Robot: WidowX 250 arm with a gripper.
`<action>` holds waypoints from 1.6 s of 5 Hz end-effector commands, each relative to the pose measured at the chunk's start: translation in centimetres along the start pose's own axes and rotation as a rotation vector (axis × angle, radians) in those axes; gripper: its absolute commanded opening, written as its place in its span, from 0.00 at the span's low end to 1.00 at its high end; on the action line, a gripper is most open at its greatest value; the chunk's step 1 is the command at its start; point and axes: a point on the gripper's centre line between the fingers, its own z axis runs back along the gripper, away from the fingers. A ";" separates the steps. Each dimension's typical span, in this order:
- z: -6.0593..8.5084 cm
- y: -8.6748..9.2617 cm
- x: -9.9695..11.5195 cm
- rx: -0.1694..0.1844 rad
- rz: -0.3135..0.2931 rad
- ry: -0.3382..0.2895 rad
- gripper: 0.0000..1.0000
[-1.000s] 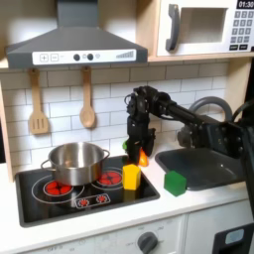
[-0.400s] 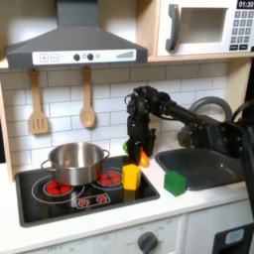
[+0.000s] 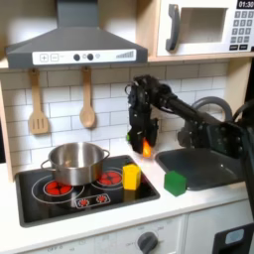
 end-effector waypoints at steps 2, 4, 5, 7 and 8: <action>2.2 1.4 -0.7 0.007 0.004 0.046 0.00; 2.5 3.9 -0.2 0.031 0.031 0.060 0.00; 2.9 4.4 -0.2 0.028 0.034 0.065 0.00; 3.9 6.2 -0.4 0.023 0.036 0.051 0.00; 4.9 7.1 -0.3 0.024 0.038 0.026 0.00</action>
